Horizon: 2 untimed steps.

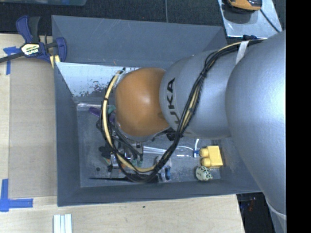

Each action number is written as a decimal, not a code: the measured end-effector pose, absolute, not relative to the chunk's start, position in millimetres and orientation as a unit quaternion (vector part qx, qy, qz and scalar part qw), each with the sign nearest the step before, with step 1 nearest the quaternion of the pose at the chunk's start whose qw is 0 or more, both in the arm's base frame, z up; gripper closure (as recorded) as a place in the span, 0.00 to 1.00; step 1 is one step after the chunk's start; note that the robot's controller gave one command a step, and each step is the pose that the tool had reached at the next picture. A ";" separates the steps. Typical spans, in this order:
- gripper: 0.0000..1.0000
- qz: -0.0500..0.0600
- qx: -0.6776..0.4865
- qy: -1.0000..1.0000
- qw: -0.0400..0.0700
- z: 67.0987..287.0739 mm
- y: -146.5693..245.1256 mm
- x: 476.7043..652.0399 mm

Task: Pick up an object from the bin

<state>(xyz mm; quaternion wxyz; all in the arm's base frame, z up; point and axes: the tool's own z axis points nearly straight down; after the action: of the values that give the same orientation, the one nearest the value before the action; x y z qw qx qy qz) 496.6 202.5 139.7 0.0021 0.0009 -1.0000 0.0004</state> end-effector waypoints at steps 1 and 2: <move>0.00 -0.001 -0.001 -1.000 -0.001 142.7 202.0 498.6; 0.00 -0.002 -0.138 -0.990 -0.003 86.1 156.2 531.9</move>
Offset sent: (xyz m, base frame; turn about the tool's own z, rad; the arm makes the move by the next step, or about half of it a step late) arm 0.0408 -0.0584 -0.0697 0.3435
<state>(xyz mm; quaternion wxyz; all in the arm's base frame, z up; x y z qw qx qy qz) 531.9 156.2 86.1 -0.0033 -0.1377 -0.9905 -0.0021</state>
